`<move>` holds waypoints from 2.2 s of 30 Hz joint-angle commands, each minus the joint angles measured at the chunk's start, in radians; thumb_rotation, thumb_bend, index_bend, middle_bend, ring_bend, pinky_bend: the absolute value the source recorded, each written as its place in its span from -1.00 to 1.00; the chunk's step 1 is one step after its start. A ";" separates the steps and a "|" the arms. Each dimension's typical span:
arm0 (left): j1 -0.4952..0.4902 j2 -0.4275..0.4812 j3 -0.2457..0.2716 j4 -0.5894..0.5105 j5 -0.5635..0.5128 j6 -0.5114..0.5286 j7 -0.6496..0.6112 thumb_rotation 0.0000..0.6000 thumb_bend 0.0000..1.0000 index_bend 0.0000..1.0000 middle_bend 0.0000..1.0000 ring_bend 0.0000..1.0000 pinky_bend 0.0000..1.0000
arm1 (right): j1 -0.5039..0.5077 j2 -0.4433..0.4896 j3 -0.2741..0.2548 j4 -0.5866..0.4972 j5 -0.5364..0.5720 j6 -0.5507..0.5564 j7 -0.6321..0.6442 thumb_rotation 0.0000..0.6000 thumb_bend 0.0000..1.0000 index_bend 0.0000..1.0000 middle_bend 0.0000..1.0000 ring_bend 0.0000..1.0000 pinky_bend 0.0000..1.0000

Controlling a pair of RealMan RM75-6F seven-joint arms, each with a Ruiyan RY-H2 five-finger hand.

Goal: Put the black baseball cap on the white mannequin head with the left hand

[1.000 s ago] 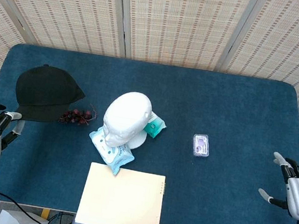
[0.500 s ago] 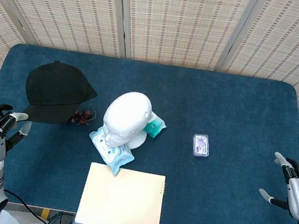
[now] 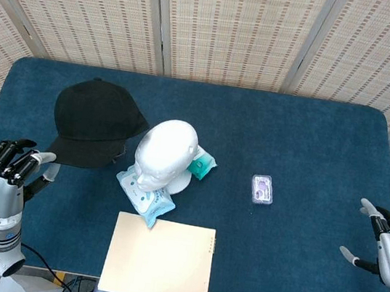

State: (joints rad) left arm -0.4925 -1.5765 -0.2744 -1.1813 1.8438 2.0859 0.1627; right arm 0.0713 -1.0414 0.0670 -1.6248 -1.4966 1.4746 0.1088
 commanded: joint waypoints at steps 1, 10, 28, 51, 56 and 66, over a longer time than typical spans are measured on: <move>-0.015 -0.009 -0.003 -0.014 0.013 -0.012 0.016 1.00 -0.21 0.64 0.69 0.01 0.27 | -0.001 0.001 0.000 0.001 0.000 0.001 0.002 1.00 -0.94 -0.84 -0.47 -0.71 0.00; -0.062 -0.043 -0.021 -0.026 0.020 -0.063 0.038 1.00 -0.21 0.66 0.70 0.02 0.27 | -0.002 0.003 0.002 0.002 0.001 0.002 0.010 1.00 -0.94 -0.84 -0.47 -0.71 0.00; -0.152 -0.101 -0.055 -0.004 0.006 -0.133 0.055 1.00 -0.21 0.66 0.71 0.02 0.28 | -0.002 0.009 0.004 0.006 0.005 0.000 0.026 1.00 -0.94 -0.84 -0.47 -0.71 0.00; -0.241 -0.194 -0.054 0.027 0.017 -0.181 0.097 1.00 -0.21 0.66 0.71 0.02 0.28 | -0.008 0.015 0.007 0.007 0.009 0.004 0.043 1.00 -0.94 -0.84 -0.47 -0.71 0.00; -0.254 -0.214 -0.043 0.030 0.032 -0.182 0.112 1.00 -0.21 0.66 0.70 0.02 0.28 | -0.008 0.016 0.007 0.007 0.009 0.003 0.044 1.00 -0.94 -0.84 -0.47 -0.71 0.00; -0.270 -0.252 -0.019 0.052 0.049 -0.196 0.141 1.00 -0.21 0.65 0.68 0.02 0.28 | -0.010 0.018 0.008 0.006 0.009 0.006 0.046 1.00 -0.94 -0.84 -0.47 -0.71 0.00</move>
State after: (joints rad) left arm -0.7608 -1.8252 -0.2965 -1.1332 1.8919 1.8921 0.3028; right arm 0.0615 -1.0240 0.0746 -1.6192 -1.4877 1.4809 0.1541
